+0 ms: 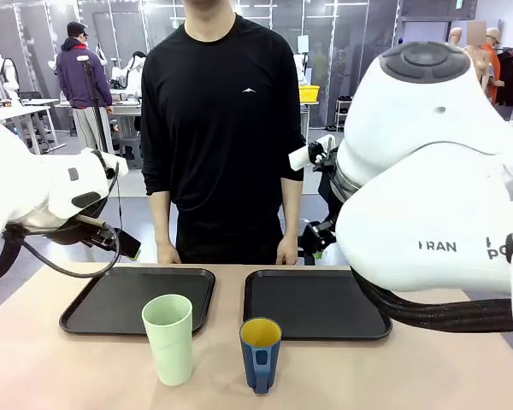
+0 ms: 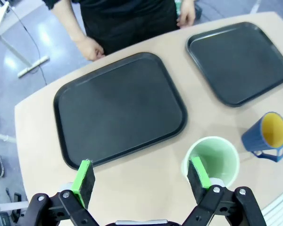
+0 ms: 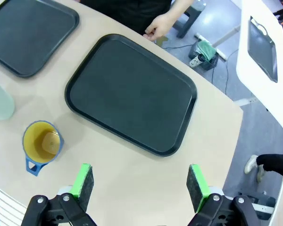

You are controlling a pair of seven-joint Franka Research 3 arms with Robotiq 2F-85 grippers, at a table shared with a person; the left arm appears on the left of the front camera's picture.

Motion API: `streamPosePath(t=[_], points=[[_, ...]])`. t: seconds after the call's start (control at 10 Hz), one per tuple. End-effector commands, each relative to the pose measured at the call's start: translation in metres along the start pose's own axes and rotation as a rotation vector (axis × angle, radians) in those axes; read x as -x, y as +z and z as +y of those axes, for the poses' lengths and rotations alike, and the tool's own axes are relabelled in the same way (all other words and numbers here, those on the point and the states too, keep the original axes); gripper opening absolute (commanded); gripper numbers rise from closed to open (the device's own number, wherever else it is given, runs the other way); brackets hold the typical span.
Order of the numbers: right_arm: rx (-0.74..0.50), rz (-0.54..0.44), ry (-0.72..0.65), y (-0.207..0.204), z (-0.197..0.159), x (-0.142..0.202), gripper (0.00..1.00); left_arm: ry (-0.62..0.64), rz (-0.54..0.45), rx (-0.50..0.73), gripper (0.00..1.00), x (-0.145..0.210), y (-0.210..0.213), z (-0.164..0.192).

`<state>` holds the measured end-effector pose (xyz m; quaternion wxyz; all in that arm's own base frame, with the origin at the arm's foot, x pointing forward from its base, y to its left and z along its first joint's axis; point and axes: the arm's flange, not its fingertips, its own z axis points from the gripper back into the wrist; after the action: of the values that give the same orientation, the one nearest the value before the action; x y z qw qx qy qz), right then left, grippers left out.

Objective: Sort and store the cups by type.
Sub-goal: Pick up the Reusable plastic cup.

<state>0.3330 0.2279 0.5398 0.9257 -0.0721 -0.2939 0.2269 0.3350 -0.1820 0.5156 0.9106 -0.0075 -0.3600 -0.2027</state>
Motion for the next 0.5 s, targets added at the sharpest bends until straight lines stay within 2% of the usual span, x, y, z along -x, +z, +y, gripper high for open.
streamPosePath(t=[0.0,0.4], points=[[0.047,-0.001,-0.029,-0.0054,0.0062,-0.0005,1.00,-0.008,-0.011,0.016,1.00,0.0036,0.0037,-0.0080],[0.060,-0.042,0.030,-0.0008,0.0059,0.0053,1.00,-0.043,-0.026,-0.004,1.00,0.0034,0.0117,-0.0123]])
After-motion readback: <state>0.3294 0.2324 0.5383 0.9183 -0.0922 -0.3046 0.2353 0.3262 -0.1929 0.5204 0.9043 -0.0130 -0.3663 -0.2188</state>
